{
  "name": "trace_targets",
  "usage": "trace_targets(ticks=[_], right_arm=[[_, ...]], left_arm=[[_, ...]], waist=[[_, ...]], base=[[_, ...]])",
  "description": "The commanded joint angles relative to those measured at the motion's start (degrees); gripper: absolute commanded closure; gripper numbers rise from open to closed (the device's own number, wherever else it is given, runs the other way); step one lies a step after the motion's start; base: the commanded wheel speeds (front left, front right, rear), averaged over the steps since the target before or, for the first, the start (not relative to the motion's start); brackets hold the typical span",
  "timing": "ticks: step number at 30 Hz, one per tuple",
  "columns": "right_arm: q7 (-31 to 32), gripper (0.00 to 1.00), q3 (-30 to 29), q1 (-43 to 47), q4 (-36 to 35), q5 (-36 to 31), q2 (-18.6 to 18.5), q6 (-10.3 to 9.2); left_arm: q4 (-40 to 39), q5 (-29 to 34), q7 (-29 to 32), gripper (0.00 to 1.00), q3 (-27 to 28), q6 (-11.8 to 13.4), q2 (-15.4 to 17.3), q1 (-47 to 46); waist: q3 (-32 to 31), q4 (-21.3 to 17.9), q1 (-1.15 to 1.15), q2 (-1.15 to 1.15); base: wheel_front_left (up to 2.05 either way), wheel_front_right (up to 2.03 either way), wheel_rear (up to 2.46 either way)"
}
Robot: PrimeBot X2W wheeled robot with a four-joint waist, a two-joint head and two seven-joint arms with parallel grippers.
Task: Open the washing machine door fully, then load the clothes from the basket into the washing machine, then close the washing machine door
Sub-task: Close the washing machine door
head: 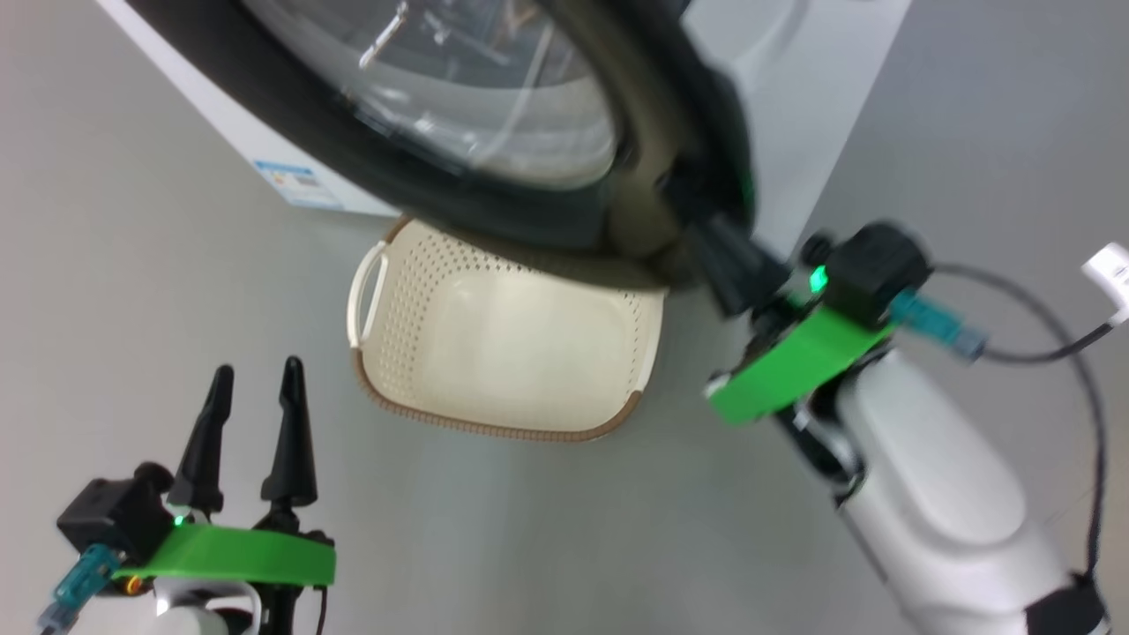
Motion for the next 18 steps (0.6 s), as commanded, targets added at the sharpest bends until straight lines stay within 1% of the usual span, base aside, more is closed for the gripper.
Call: trace_targets(ticks=[1,6,10,15,18], right_arm=[[-0.3,1.0,-1.1,-2.1,-0.7,-0.4,0.5,0.08],[-0.3,1.0,-5.4,-6.4,1.3,-1.1,-0.4,0.08],[-0.3,1.0,-7.5,-9.8,3.2,-1.3,-0.7,0.08],[-0.3,1.0,-11.8,-13.8,5.3,0.0,-0.1,0.08],[-0.3,1.0,-12.9,-16.0,6.6,-0.4,0.1,0.08]], left_arm=[[-1.5,-0.2,-0.4,0.0,1.5,-0.1,0.8,-1.7],[-1.8,-0.5,-0.4,0.0,0.6,-0.1,0.4,-2.8],[-2.1,-0.7,-0.4,0.0,0.1,-0.1,0.1,-3.4],[-2.5,-0.9,-0.4,0.0,-0.4,-0.1,-0.4,-4.3],[-2.5,-1.1,-0.4,0.0,-0.7,-0.1,-0.6,-4.8]], waist=[[1.8,1.3,0.0,0.0],[3.2,2.7,0.0,0.0],[4.3,3.7,0.0,0.0],[5.9,4.9,0.0,0.0],[6.5,5.3,0.0,0.0]], base=[[0.0,0.0,0.0],[0.0,0.0,0.0],[0.0,0.0,0.0],[0.0,0.0,0.0],[0.0,0.0,0.0]])
